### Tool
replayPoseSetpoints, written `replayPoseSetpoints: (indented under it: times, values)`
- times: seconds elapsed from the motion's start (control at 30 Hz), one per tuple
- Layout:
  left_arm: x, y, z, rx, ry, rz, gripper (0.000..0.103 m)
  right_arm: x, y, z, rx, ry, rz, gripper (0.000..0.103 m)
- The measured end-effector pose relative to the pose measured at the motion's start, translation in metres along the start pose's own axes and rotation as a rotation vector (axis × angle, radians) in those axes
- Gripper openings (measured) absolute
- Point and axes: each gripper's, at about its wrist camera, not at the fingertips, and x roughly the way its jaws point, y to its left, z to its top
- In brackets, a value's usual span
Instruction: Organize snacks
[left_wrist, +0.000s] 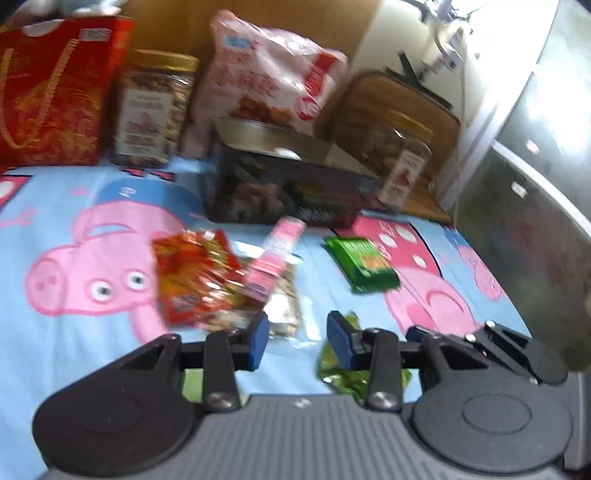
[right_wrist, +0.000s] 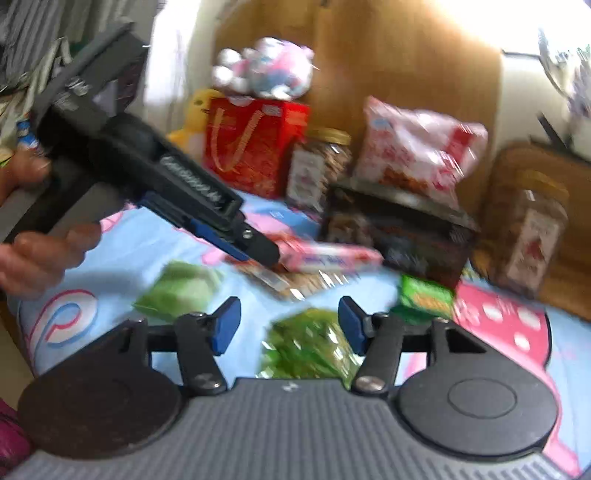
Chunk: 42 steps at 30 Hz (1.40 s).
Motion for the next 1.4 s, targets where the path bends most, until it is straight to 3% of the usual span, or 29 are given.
replayPoseSetpoints:
  times: [0.1, 0.27, 0.33, 0.43, 0.5, 0.53, 0.6, 0.63, 0.67, 0.87, 1.07, 1.2, 1.4]
  values:
    - [0.018, -0.015, -0.003, 0.048, 0.044, -0.017, 0.048, 0.005, -0.009, -0.011, 0.064, 0.054, -0.025, 0.062]
    - [0.043, -0.034, -0.012, 0.103, 0.09, -0.015, 0.065, 0.016, -0.008, -0.02, 0.114, 0.102, 0.019, 0.062]
    - [0.046, -0.043, -0.016, 0.13, 0.101, -0.029, 0.062, 0.017, -0.003, -0.019, 0.092, 0.095, 0.018, 0.061]
    - [0.045, -0.06, -0.024, 0.221, 0.072, 0.062, 0.05, 0.015, -0.002, -0.021, 0.091, 0.078, 0.017, 0.051]
    - [0.04, -0.061, -0.022, 0.215, 0.053, 0.06, 0.041, 0.011, -0.006, -0.022, 0.119, 0.062, 0.014, 0.043]
    - [0.037, -0.06, -0.019, 0.205, 0.05, 0.046, 0.032, 0.009, -0.009, -0.022, 0.131, 0.056, 0.012, 0.04]
    - [0.032, -0.059, -0.013, 0.197, 0.026, 0.035, 0.027, 0.005, -0.011, -0.022, 0.145, 0.031, 0.002, 0.035]
    - [0.029, -0.06, -0.01, 0.199, 0.014, 0.03, 0.026, 0.005, -0.013, -0.022, 0.151, 0.022, -0.002, 0.026]
    - [0.027, -0.06, -0.007, 0.199, 0.003, 0.031, 0.024, 0.005, -0.014, -0.022, 0.163, 0.013, -0.001, 0.026]
    - [0.021, -0.066, 0.018, 0.211, -0.054, 0.01, 0.024, 0.007, -0.027, -0.007, 0.204, -0.066, -0.016, 0.026]
    - [0.017, -0.073, 0.064, 0.247, -0.139, 0.015, 0.024, 0.024, -0.051, 0.034, 0.164, -0.15, -0.048, 0.026]
    - [0.023, -0.079, 0.107, 0.295, -0.22, 0.027, 0.024, 0.047, -0.078, 0.067, 0.161, -0.197, -0.074, 0.026]
    - [0.046, -0.065, 0.153, 0.291, -0.266, 0.052, 0.024, 0.098, -0.104, 0.095, 0.194, -0.201, -0.068, 0.026]
